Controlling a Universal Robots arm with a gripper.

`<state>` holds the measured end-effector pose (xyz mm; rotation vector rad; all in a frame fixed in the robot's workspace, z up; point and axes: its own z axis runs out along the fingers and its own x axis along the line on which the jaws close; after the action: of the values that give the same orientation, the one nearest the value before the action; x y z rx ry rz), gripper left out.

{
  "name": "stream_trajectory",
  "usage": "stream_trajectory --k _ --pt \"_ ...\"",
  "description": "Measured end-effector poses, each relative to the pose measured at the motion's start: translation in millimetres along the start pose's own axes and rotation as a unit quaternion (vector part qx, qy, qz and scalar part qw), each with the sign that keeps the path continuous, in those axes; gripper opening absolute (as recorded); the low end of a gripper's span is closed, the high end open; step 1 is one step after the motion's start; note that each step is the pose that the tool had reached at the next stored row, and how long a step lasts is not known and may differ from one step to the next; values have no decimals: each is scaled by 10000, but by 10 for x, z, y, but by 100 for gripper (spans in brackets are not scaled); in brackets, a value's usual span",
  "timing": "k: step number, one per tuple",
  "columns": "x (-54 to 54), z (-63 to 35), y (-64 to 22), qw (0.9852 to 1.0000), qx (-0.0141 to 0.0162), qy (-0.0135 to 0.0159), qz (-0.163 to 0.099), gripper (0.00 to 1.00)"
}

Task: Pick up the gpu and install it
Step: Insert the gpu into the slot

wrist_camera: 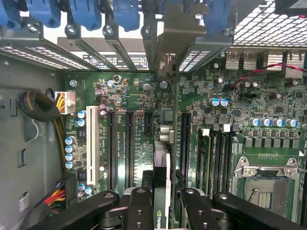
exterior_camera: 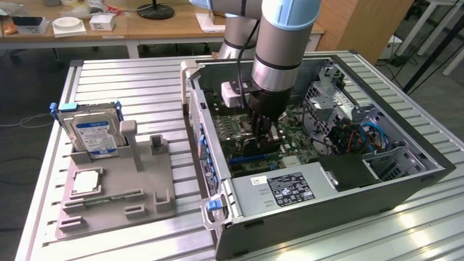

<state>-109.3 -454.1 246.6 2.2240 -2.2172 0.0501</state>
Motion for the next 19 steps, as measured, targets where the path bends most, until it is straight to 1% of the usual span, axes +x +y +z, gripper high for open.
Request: stream_trajectory --k 4,12,19 --pt "0 21 1 10000 0 1 0 27" --pt "-18 24 0 10000 -1 1 -1 27" --pt "-21 42 1 10000 11 -1 -51 27"
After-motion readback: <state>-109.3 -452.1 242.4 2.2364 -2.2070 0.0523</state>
